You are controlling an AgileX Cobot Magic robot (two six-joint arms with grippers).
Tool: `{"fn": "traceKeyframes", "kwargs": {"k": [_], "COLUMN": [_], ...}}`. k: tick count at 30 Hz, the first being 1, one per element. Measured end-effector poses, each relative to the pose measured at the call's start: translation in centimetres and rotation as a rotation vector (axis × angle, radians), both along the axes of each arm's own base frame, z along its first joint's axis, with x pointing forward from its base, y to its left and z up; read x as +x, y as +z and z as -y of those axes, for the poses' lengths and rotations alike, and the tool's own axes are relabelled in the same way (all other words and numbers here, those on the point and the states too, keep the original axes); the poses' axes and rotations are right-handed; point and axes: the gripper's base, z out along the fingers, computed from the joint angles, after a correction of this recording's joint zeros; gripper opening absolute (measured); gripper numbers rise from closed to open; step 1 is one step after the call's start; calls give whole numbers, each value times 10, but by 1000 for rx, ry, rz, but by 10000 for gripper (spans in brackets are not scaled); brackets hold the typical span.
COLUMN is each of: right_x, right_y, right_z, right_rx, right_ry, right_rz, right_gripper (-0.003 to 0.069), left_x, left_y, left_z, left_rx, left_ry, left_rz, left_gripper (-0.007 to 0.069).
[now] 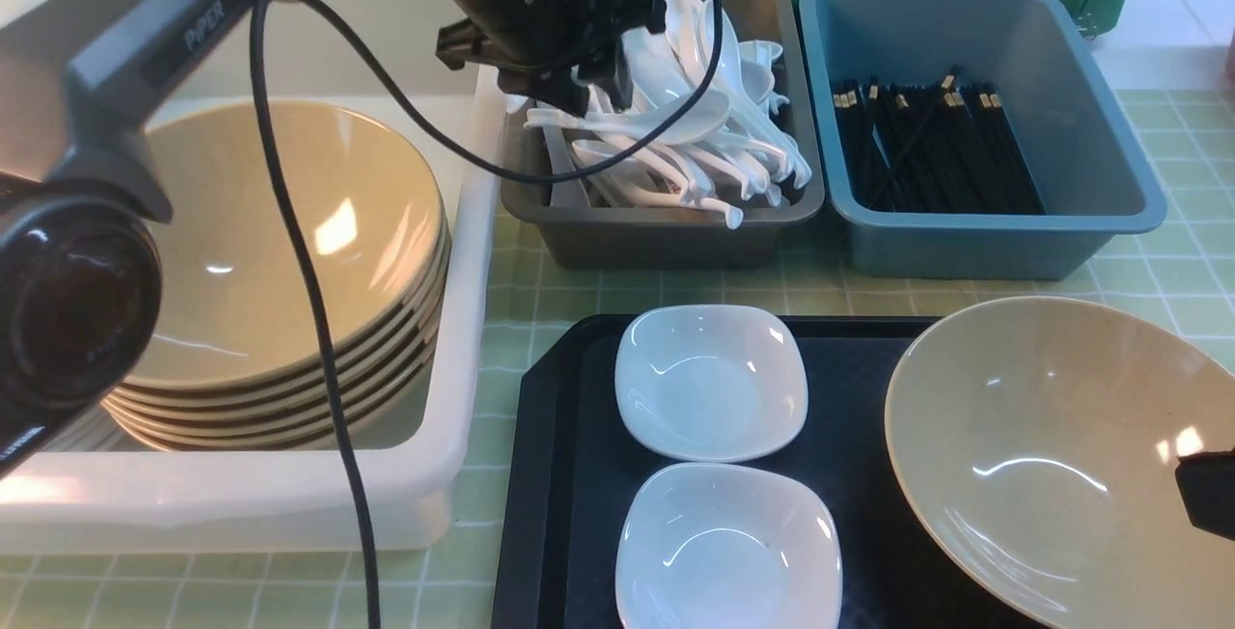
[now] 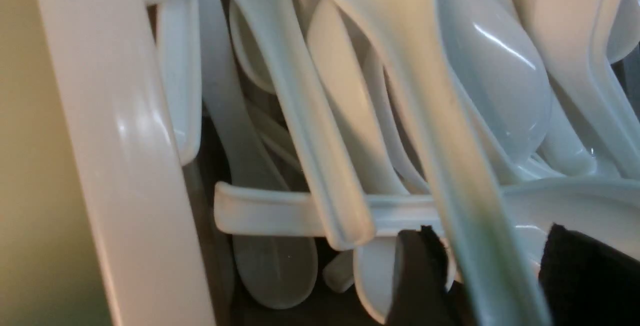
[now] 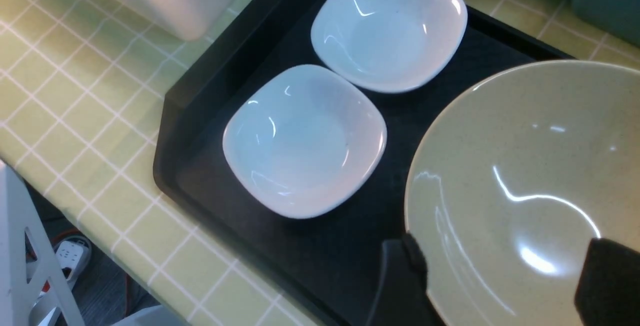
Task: On green table put chopsticks spoon bowls plates into blue grey white boxes.
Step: 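Pick up a white spoon from the spoon tray with the left gripper, then grasp the large bowl on the tray by its rim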
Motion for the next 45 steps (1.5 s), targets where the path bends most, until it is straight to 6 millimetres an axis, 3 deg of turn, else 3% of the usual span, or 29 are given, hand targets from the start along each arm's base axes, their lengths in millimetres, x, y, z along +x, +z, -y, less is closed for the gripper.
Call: {"fn": "traceKeyframes", "kwargs": {"k": [5, 7, 9, 12, 14, 15, 16, 17, 21, 22, 23, 24, 26, 31, 33, 35, 36, 41, 45], "right_x": [1, 1, 0, -3, -5, -7, -7, -8, -8, -8, -9, -9, -10, -13, -13, -13, -13, -13, -13], "right_y": [-1, -1, -1, 0, 1, 2, 2, 1, 0, 0, 0, 0, -1, -4, -4, -4, -4, -4, -4], "right_z": [3, 5, 9, 13, 18, 23, 23, 27, 30, 30, 30, 30, 30, 31, 31, 31, 31, 31, 31], "right_rx": [-40, -61, -92, -100, -106, -116, -121, -126, -123, -121, -115, -113, -112, -120, -122, -121, -121, -120, -120], "right_ry": [-10, -15, -30, -64, -114, -154, -161, -197, -253, -256, -266, -269, -280, -292, -292, -291, -291, -291, -291], "right_rz": [8, 16, 34, 48, 60, 64, 65, 58, 29, 26, 19, 15, -6, -56, -57, -58, -58, -57, -56], "right_gripper": [456, 456, 453, 429, 367, 286, 261, 152, 34, 33, 25, 24, 21, 21, 21, 21, 21, 21, 21], "left_x": [-10, -15, -32, -46, -61, -76, -76, -89, -115, -117, -124, -124, -129, -123, -122, -120, -120, -125, -126], "left_y": [14, 23, 44, 62, 71, 70, 69, 59, 10, 7, -15, -18, -47, -82, -85, -92, -93, -91, -85], "left_z": [-1, -2, -4, -1, 7, 23, 23, 42, 99, 103, 122, 124, 143, 164, 167, 173, 173, 179, 181], "left_rx": [5, 7, 8, -14, -23, -22, -23, -16, 36, 40, 64, 67, 95, 97, 86, 44, 46, -40, -70], "left_ry": [-53, -78, -151, -205, -259, -320, -321, -377, -518, -530, -570, -573, -608, -621, -636, -685, -691, -766, -782], "left_rz": [3, 9, 11, 39, 52, 41, 38, 1, -128, -134, -179, -183, -233, -244, -240, -241, -239, -249, -249], "left_gripper": [527, 554, 600, 598, 598, 596, 596, 596, 596, 596, 596, 596, 596, 589, 568, 471, 461, 79, 15]}}
